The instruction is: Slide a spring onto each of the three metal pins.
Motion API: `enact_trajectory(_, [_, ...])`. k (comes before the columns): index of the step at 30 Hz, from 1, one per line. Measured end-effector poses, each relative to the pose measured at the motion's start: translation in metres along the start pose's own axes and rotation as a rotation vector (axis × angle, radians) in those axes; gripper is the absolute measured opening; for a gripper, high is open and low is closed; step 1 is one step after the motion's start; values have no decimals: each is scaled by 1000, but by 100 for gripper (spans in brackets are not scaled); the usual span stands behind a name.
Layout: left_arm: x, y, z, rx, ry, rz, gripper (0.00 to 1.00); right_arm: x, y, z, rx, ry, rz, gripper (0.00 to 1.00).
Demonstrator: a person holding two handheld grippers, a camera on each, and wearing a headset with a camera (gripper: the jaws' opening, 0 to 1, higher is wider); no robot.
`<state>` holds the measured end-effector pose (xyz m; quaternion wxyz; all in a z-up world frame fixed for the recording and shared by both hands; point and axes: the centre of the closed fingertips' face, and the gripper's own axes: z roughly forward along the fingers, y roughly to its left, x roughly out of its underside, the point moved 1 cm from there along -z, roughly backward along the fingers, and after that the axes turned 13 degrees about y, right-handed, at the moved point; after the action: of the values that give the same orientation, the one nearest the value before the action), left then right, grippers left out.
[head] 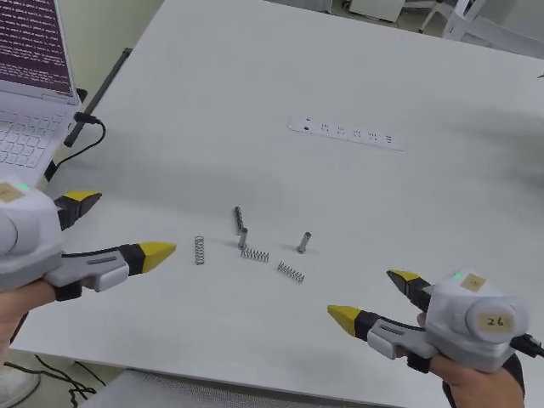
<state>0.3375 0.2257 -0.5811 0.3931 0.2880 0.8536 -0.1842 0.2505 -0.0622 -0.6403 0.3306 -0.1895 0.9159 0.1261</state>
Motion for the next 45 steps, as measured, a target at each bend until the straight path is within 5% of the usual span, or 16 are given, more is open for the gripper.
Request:
enact_trajectory(11, [3,-3,4,9,8,-4,74,1,8,4,-20,5,-13,69])
enact_trajectory(20, [9,-3,23,32,39,-16,71,5,11,3,-21,-1,2,68])
enact_trajectory(33, [4,3,62,77,65,-27,65,9,8,0,-2,-5,30,67])
enact_trajectory(45, [-13,14,109,108,71,-33,61,15,8,-2,19,6,58,66])
